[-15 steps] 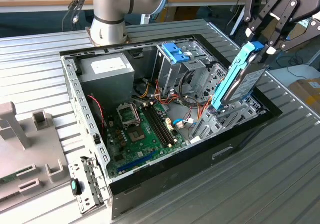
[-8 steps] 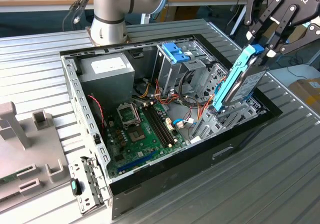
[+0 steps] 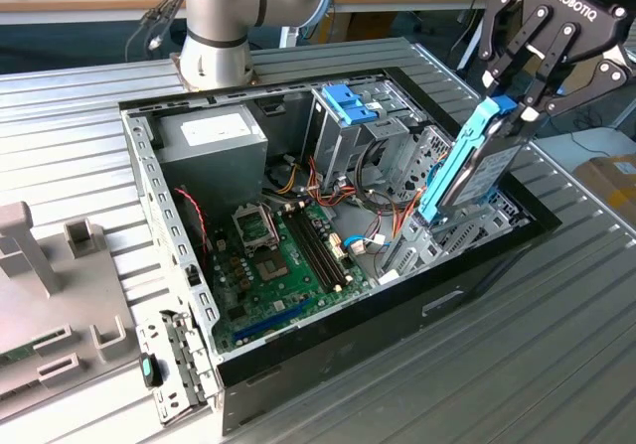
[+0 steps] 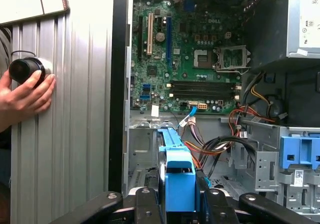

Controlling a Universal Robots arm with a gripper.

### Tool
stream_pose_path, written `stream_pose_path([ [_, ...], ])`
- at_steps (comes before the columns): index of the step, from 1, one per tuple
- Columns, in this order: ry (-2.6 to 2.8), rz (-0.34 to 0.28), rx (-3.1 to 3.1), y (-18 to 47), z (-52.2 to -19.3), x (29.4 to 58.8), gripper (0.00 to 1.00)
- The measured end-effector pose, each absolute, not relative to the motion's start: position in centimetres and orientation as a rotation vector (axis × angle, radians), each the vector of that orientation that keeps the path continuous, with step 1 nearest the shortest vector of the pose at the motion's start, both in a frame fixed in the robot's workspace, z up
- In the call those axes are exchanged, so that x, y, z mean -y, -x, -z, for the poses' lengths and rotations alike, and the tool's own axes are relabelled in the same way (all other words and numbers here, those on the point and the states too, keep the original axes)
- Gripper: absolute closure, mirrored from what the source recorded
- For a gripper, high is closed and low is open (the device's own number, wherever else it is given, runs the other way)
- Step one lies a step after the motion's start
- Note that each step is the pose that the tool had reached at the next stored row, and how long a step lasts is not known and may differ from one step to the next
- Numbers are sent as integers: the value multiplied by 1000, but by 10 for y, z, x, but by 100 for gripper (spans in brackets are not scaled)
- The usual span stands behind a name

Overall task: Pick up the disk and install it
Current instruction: 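Pick up the disk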

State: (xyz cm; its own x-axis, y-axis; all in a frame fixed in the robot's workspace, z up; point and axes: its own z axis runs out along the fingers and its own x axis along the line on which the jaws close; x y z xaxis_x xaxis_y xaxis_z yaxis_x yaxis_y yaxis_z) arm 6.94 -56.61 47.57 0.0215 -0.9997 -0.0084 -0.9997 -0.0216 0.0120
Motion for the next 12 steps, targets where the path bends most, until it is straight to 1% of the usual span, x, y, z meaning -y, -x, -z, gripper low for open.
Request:
stream_pose_path([
  [12,-2239,22,2199,-73,-463,564,64],
])
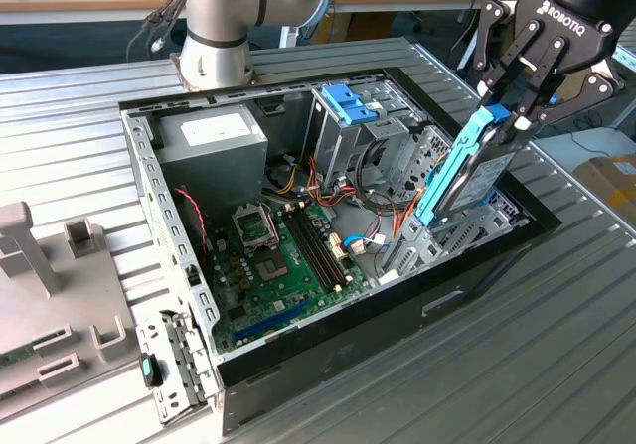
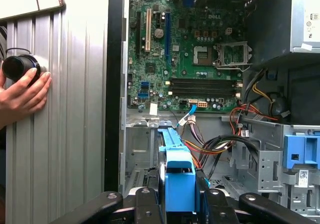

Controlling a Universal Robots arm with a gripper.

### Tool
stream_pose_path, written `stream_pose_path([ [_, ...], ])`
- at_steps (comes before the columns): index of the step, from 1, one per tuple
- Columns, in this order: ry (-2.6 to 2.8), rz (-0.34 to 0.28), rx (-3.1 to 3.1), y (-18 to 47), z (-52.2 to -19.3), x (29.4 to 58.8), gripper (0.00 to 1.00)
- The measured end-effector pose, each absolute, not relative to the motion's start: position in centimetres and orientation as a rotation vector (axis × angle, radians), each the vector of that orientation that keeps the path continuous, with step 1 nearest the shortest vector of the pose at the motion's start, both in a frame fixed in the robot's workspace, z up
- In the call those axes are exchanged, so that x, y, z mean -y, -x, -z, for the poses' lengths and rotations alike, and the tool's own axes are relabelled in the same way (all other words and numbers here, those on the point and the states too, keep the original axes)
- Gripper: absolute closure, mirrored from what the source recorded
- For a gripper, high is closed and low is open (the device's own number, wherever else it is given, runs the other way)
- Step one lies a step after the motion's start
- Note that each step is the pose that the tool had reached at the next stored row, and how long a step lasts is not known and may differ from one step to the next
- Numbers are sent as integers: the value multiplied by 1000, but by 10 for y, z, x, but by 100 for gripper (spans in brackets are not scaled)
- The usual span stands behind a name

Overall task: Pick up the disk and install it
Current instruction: 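Pick up the disk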

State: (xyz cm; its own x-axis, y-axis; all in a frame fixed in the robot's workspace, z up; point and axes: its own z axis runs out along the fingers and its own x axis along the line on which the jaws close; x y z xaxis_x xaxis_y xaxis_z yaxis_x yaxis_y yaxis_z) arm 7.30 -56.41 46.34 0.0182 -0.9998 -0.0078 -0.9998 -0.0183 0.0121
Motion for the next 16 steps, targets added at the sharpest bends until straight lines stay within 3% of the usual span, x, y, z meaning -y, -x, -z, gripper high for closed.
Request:
stream_pose_path([
  [16,-2239,22,2199,-73,-460,564,64],
])
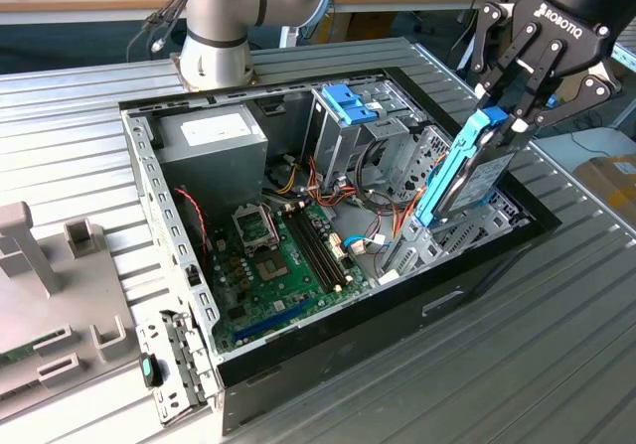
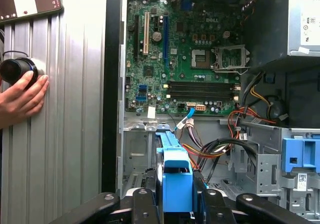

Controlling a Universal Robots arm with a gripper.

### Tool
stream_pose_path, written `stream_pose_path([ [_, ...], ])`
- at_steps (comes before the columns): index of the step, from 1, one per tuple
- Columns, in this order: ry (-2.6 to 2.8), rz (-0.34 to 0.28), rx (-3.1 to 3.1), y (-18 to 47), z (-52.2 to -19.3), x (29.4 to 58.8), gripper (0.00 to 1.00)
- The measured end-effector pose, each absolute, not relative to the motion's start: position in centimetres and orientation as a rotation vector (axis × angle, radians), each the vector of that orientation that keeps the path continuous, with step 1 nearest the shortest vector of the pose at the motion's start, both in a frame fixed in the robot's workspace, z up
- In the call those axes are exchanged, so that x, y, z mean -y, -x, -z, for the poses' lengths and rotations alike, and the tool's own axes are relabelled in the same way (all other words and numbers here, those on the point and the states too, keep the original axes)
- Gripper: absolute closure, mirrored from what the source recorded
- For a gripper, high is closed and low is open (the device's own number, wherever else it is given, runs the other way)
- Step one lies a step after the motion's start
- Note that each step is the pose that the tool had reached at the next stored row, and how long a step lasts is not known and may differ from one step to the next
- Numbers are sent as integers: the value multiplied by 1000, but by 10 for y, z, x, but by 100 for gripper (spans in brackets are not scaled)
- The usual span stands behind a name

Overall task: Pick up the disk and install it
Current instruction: 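Pick up the disk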

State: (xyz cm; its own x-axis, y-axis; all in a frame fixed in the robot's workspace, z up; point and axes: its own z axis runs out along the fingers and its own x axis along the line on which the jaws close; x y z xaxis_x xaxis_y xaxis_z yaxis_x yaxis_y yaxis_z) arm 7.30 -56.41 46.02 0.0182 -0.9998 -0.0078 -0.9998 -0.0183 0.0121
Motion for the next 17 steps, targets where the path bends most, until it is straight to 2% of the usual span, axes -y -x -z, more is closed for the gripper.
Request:
stream_pose_path([
  [17,-2239,22,2199,-73,-457,566,64],
])
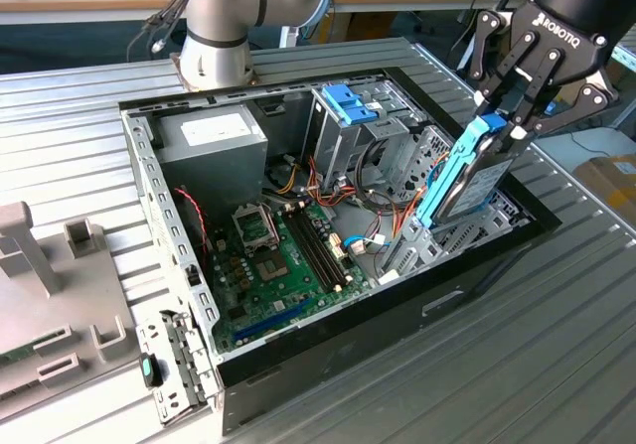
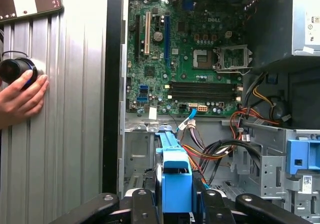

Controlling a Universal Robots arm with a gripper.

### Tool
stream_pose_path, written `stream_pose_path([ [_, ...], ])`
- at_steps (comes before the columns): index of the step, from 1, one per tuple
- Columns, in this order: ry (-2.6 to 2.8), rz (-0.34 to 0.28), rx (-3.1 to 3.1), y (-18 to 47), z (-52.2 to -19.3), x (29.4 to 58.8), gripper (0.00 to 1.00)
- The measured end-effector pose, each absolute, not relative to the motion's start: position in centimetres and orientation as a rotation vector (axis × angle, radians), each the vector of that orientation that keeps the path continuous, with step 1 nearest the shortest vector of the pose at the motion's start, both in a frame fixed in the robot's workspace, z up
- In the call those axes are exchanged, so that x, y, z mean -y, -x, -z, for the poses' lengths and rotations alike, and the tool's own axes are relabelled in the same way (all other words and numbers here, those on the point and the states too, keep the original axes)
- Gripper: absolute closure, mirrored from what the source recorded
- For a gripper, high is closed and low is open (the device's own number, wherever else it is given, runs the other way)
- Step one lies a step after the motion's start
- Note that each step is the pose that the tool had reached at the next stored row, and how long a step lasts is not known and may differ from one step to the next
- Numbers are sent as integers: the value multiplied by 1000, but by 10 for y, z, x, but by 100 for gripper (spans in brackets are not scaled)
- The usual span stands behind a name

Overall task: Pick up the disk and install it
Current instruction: 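Pick up the disk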

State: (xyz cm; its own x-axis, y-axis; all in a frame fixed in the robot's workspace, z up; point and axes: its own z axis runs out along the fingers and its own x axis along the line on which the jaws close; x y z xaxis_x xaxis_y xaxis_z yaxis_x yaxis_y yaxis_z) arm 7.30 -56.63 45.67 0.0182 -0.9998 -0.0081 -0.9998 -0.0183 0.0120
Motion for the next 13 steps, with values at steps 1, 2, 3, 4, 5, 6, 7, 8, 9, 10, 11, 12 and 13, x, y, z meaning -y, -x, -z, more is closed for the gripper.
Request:
stream_pose_path([
  [1,-2239,22,2199,-73,-460,566,64],
  [2,-2239,22,2199,-73,-462,566,64],
  [3,-2240,22,2199,-73,-471,566,64],
  [4,-2240,22,2199,-73,-480,566,64],
  [5,-2240,21,2199,-73,-486,566,64],
  [6,-2240,21,2199,-73,-493,566,64],
  [7,-2240,21,2199,-73,-500,565,64],
  [8,-2240,20,2200,-73,-506,565,64],
  [9,-2240,20,2200,-73,-509,565,64],
  [10,-2241,20,2200,-73,-513,565,64],
  [11,-2241,20,2200,-73,-516,565,64],
  [12,-2241,19,2200,-73,-522,565,64],
  [13,-2241,18,2201,-73,-522,566,64],
])
